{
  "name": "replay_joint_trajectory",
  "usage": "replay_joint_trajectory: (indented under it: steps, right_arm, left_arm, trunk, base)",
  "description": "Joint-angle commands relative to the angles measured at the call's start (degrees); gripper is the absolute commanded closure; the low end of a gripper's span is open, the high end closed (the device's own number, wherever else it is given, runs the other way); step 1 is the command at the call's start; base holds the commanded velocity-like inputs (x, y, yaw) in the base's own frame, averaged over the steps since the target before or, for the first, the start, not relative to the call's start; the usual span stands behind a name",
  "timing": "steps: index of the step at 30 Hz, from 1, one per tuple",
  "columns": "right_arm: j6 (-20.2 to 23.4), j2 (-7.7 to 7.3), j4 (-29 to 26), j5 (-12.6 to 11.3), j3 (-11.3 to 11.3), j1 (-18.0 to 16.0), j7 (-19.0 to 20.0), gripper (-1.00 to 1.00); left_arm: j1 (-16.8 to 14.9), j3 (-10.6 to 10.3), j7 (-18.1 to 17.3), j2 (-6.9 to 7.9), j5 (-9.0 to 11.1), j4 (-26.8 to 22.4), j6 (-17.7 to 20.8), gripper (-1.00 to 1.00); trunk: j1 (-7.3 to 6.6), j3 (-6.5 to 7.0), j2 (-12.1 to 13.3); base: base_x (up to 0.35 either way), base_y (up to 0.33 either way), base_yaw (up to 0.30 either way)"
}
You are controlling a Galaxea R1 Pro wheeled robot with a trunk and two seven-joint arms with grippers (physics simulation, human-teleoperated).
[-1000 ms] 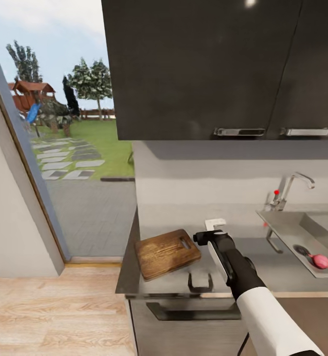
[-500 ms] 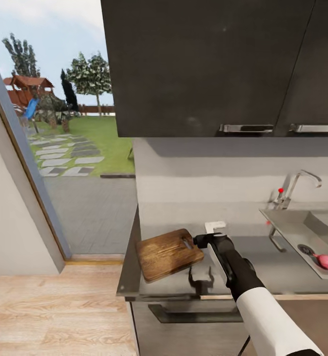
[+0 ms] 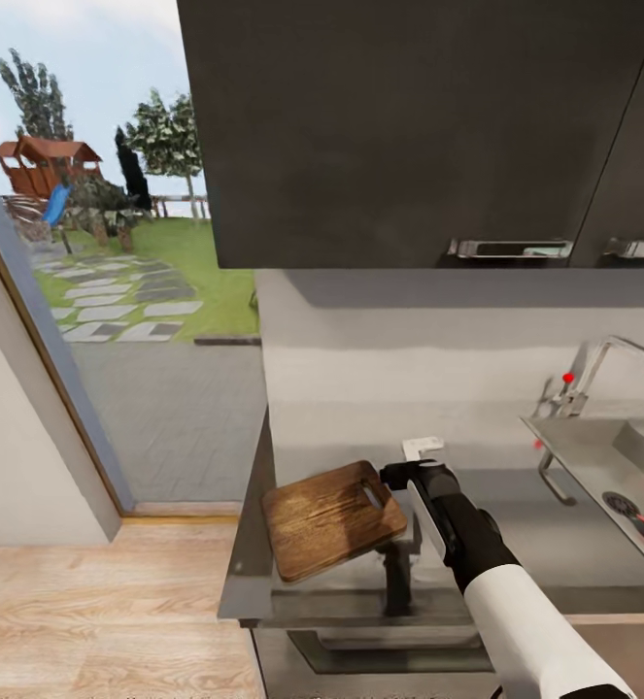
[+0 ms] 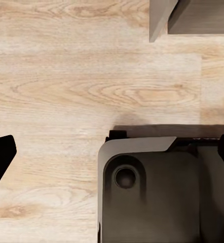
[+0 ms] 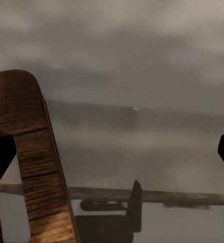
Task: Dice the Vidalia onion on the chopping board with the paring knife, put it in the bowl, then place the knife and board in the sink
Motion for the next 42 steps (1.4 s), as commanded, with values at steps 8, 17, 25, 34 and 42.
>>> replay_joint_trajectory:
  steps: [8,17,25,34,42]
  right_arm:
    - [0.0,-0.01,0.1,0.0,0.1,0.0,-0.3,-1.0]
    - [0.0,0.08,0.3,-0.1,0.2,0.0,-0.3,-1.0]
    - [-0.1,0.03,0.6,-0.1,0.4,0.0,-0.3,-1.0]
    - [-1.8,-0.03,2.6,0.0,0.3,0.0,-0.3,-1.0]
    - [-1.9,-0.01,3.1,0.0,0.3,-0.1,-0.3,-1.0]
  left_arm:
    - [0.0,0.0,0.0,0.0,0.1,-0.1,0.0,-1.0]
    - [0.0,0.0,0.0,-0.09,0.0,-0.1,0.0,-1.0]
    - [0.0,0.0,0.0,-0.09,0.0,-0.1,-0.1,-1.0]
    - [0.0,0.0,0.0,-0.09,0.0,-0.1,0.0,-1.0]
    - [0.0,0.0,0.0,-0.09,0.0,-0.1,0.0,-1.0]
  trunk:
    - [0.03,-0.85,-0.1]
    - [0.03,-0.97,-0.1]
    - [0.03,-0.97,-0.1]
    - [0.03,-1.0,-0.1]
    - [0.03,-1.63,-0.1]
  base:
    - [0.003,0.0,0.0]
    - [-0.057,0.056,0.0]
    - [-0.028,0.028,0.0]
    - [0.0,0.0,0.0]
    - [0.0,0.0,0.0]
